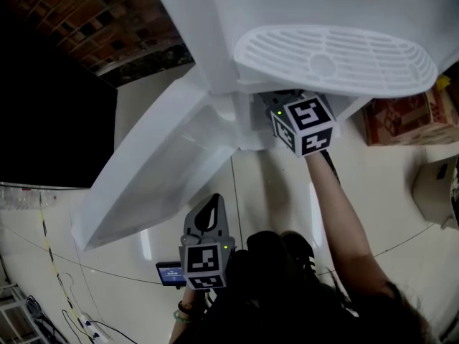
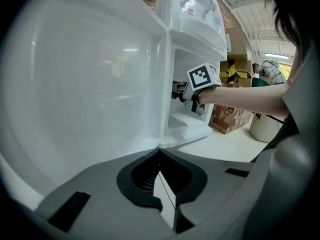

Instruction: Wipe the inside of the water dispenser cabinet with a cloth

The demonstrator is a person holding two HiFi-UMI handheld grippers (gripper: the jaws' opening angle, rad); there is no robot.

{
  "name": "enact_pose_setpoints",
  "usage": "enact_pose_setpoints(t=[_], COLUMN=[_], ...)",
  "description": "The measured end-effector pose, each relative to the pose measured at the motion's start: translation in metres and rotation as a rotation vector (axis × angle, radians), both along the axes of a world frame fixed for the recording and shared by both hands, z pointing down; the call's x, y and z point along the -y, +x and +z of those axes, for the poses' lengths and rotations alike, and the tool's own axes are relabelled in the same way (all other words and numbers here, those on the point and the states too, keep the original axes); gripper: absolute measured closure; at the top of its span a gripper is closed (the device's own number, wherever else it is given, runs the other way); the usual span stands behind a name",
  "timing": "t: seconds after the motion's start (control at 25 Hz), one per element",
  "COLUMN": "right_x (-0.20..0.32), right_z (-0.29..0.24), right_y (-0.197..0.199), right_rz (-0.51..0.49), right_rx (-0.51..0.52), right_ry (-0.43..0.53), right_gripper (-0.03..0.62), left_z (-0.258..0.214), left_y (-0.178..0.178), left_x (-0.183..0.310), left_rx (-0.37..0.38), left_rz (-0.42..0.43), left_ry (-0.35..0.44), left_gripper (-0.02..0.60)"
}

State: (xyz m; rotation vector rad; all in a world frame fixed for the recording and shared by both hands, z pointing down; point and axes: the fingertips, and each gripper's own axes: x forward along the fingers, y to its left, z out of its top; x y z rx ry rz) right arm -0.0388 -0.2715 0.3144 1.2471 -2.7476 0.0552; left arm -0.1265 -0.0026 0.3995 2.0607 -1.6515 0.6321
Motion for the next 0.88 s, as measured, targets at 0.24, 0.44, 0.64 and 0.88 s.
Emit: enact_pose_setpoints(t=[0.24,0.44,0.64,0.88], right_x=[-0.023,-0.043,-0.028,-0.007], right_z=[0.089,0.12,0.083,-0.003], right_y=[0.008,0.012,0.016,0.031], right_rz=[-0.022,-0.04,-0.02,0.067], right_rx=[-0.166,-0.193,-0.171,-0.076], right_ry=[-0.165,-0.208,-0.121,0.084], right_gripper=[0.517,0.517,0.517,0.517], left_z=[-0.001,-0.002,-0.006,-0.007], left_y=[0.002,0.002,0.001,0.007], left_x=[0.0,0.0,0.002,-0.003], left_rx=[0.001,-0.005,0.002,-0.005], left_rz=[0.008,0.0,-0.004,0.006], left_ry=[0.006,0.007,0.016,0.014], left_gripper=[0.578,0.578,0.578,0.578])
